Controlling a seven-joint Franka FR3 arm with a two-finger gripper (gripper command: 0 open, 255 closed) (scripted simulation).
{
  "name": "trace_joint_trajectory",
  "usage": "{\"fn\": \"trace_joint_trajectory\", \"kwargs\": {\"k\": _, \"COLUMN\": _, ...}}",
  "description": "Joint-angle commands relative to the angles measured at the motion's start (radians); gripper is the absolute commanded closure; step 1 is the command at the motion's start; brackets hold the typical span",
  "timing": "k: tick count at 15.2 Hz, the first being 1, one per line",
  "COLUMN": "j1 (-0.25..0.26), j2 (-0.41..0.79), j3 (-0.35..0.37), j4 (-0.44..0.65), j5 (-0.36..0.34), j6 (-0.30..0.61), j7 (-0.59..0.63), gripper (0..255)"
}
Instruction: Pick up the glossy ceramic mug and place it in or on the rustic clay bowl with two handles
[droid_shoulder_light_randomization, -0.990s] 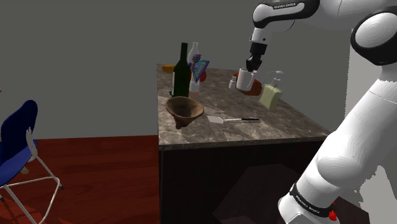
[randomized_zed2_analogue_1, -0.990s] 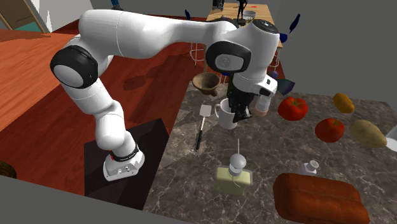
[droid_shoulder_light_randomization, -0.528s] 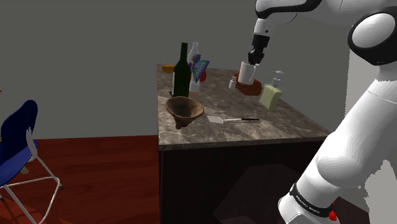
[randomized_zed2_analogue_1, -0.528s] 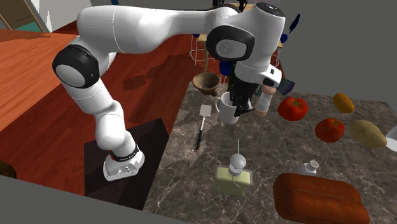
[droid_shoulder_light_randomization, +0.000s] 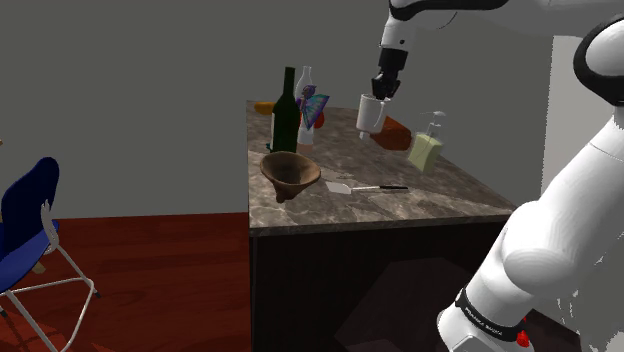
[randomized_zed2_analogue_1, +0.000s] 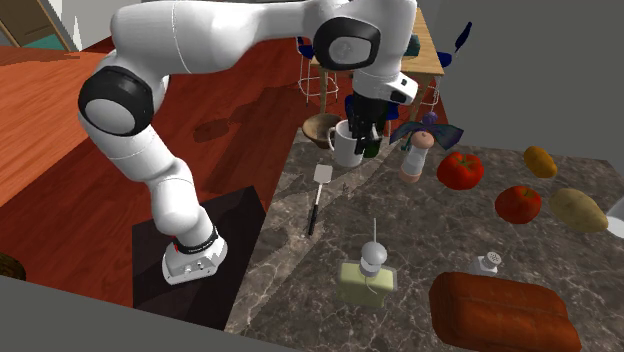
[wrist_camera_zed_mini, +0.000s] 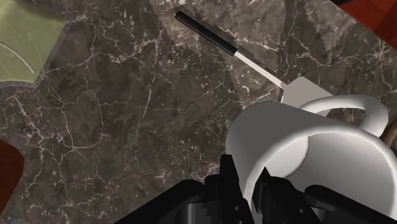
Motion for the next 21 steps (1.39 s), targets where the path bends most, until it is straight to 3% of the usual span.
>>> {"fn": "trace_joint_trajectory", "kwargs": {"k": 1, "j1": 0.020, "j2": -0.005, "j3": 0.026, "j4": 0.000, "j5": 0.004, "j6": -0.003, "j7": 0.048, "gripper": 255}}
{"fn": "trace_joint_trajectory", "kwargs": {"k": 11, "j1": 0.124, "j2": 0.013, "j3": 0.163, "j4": 0.034, "j5": 0.035, "j6": -0.011, "j7": 0.288, "gripper": 255}}
{"fn": "trace_joint_trajectory", "kwargs": {"k": 21, "j1": 0.228, "j2": 0.133, "j3": 0.282, "j4": 0.193, "j5": 0.060, "j6": -0.037, "j7": 0.512, "gripper": 255}}
